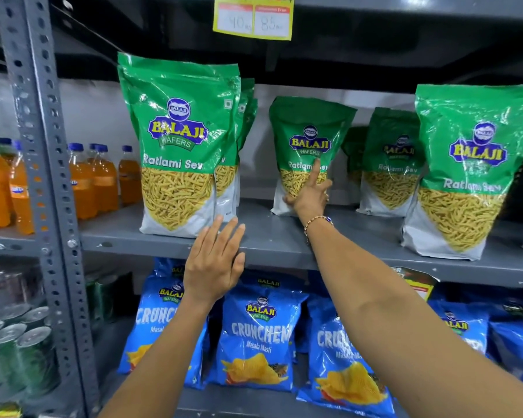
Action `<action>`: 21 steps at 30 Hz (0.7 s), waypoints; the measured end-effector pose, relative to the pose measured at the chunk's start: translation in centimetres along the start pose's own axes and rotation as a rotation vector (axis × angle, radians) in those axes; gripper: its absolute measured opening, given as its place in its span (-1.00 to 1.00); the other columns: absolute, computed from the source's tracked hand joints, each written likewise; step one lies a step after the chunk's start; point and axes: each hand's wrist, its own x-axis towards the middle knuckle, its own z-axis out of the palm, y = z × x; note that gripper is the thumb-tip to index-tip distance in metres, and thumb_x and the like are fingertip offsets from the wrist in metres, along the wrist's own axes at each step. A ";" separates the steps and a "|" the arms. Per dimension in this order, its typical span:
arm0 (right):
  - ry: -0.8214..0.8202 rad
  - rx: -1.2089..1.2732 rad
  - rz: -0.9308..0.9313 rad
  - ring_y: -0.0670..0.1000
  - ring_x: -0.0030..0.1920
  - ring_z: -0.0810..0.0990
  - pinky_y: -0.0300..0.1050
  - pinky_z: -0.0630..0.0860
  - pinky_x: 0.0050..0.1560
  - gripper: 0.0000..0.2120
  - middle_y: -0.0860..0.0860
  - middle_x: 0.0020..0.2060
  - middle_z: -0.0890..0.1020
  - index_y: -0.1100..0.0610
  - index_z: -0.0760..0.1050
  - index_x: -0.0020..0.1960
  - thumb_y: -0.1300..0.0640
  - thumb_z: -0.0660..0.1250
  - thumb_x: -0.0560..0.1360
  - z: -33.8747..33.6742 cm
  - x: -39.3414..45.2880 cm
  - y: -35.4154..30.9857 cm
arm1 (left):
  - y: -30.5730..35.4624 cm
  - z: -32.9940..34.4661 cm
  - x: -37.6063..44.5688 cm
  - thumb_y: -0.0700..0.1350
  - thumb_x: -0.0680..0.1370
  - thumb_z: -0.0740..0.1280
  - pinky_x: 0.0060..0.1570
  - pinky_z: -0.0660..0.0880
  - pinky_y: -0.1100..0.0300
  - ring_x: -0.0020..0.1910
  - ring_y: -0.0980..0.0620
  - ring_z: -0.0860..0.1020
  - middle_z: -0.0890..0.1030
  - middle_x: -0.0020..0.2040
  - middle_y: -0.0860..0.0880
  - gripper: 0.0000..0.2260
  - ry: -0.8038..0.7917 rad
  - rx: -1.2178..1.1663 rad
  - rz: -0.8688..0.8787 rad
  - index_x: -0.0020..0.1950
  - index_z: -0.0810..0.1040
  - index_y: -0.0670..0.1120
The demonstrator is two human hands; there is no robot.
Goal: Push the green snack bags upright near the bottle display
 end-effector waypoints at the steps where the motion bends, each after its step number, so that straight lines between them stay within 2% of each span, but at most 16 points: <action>1: -0.005 -0.005 0.003 0.33 0.21 0.47 0.15 0.41 0.26 0.10 0.37 0.39 0.09 -0.09 -0.29 0.52 0.14 0.51 0.37 -0.2 -0.3 -0.1 | 0.0 -0.1 0.0 0.00 0.68 0.01 0.42 0.24 -0.03 0.43 -0.15 0.37 0.52 0.37 -0.12 -0.60 -0.008 -0.006 -0.001 0.39 0.45 -0.13; 6: 0.009 -0.030 -0.014 0.31 0.18 0.49 0.12 0.45 0.23 0.10 0.36 0.35 0.15 -0.06 -0.28 0.52 0.10 0.51 0.36 -1.5 -2.5 -0.4 | 0.1 -0.6 0.0 0.00 0.68 0.00 0.41 0.26 -0.05 0.43 -0.16 0.37 0.51 0.37 -0.12 -0.58 -0.057 -0.038 -0.012 0.37 0.49 -0.15; 12: 0.051 -0.023 -0.055 0.34 0.11 0.51 0.14 0.46 0.18 0.10 0.34 0.30 0.22 -0.04 -0.23 0.53 0.09 0.53 0.33 -2.9 -5.2 -0.5 | 0.1 -1.1 0.0 0.02 0.69 -0.04 0.44 0.18 -0.03 0.45 -0.15 0.33 0.49 0.39 -0.12 -0.58 -0.140 -0.072 -0.025 0.43 0.38 -0.12; 15: 0.073 -0.014 -0.066 0.35 0.12 0.50 0.15 0.46 0.18 0.10 0.30 0.28 0.24 -0.05 -0.20 0.53 0.08 0.55 0.32 -3.7 -6.5 -0.3 | 0.1 -1.5 0.1 0.03 0.69 -0.05 0.44 0.17 -0.03 0.44 -0.16 0.33 0.49 0.39 -0.13 -0.57 -0.172 -0.097 -0.034 0.43 0.38 -0.13; 21: 0.073 -0.084 -0.066 0.29 0.06 0.54 0.10 0.53 0.08 0.15 0.28 0.28 0.23 -0.08 -0.26 0.52 -0.02 0.55 0.29 -5.5 -8.5 -0.2 | 0.3 -2.1 0.3 0.04 0.69 -0.07 0.44 0.16 -0.04 0.44 -0.17 0.33 0.48 0.39 -0.15 -0.55 -0.237 -0.123 -0.045 0.43 0.39 -0.15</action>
